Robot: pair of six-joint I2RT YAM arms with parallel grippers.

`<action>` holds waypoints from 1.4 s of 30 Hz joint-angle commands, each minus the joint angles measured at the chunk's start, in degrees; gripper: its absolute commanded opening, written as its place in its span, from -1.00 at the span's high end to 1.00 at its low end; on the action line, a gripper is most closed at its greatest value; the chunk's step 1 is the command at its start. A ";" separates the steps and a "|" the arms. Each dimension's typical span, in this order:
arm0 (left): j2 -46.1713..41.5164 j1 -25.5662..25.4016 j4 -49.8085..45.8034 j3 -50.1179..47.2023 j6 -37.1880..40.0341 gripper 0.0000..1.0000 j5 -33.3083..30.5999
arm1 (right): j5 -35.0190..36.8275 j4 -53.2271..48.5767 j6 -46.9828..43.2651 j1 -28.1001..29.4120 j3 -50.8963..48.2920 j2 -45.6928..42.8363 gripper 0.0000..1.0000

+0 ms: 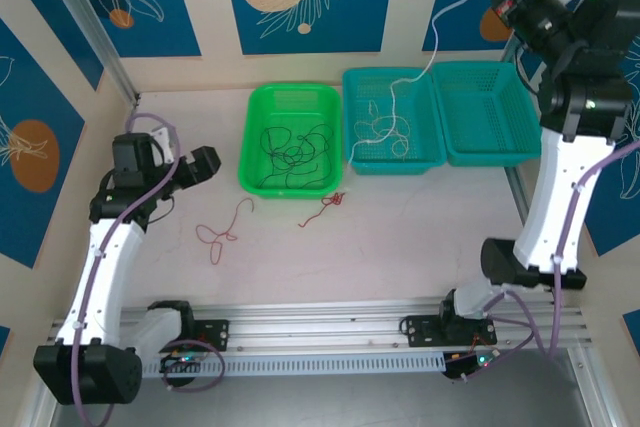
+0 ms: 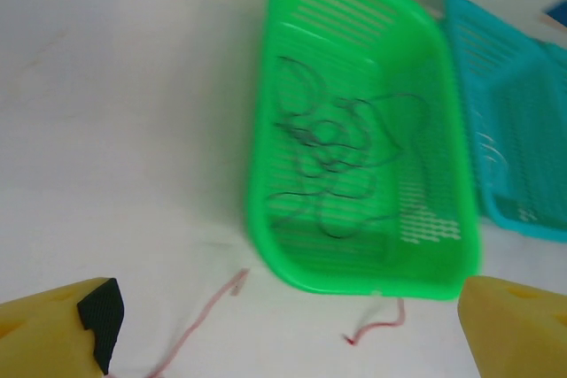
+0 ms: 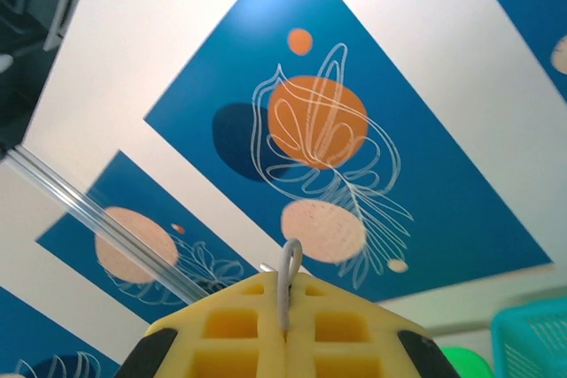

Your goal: Untangle the cables

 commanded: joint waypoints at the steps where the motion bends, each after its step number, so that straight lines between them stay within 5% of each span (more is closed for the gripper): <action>1: 0.04 -5.87 2.58 2.91 -0.37 -0.94 4.85 | -1.88 4.41 6.13 1.07 7.52 6.17 1.00; 10: 3.24 -18.52 6.36 4.12 4.59 -0.96 6.93 | -2.99 3.81 3.80 1.59 4.22 13.26 1.00; 21: 6.13 -22.53 9.44 3.17 5.22 -0.97 5.59 | 1.99 10.52 -4.76 2.93 -40.92 2.63 1.00; 26: 7.67 -23.45 9.54 3.91 6.65 -0.98 6.11 | 2.45 7.80 -10.63 5.57 -47.61 5.12 0.96; 28: 8.46 -23.94 9.38 4.70 7.38 -0.98 6.56 | 3.11 5.32 -12.36 6.52 -46.84 6.88 0.77; 30: 9.22 -24.51 9.11 5.44 8.06 -0.98 6.88 | 4.32 4.07 -12.41 6.97 -45.45 7.41 0.14; 34: 9.85 -25.54 8.87 5.79 8.64 -0.98 7.26 | 9.05 2.02 -12.47 6.81 -41.15 5.56 -0.51; 42: 9.33 -27.40 8.71 5.53 11.13 -0.99 5.81 | 7.97 1.42 -12.17 8.01 -47.55 -7.29 -0.66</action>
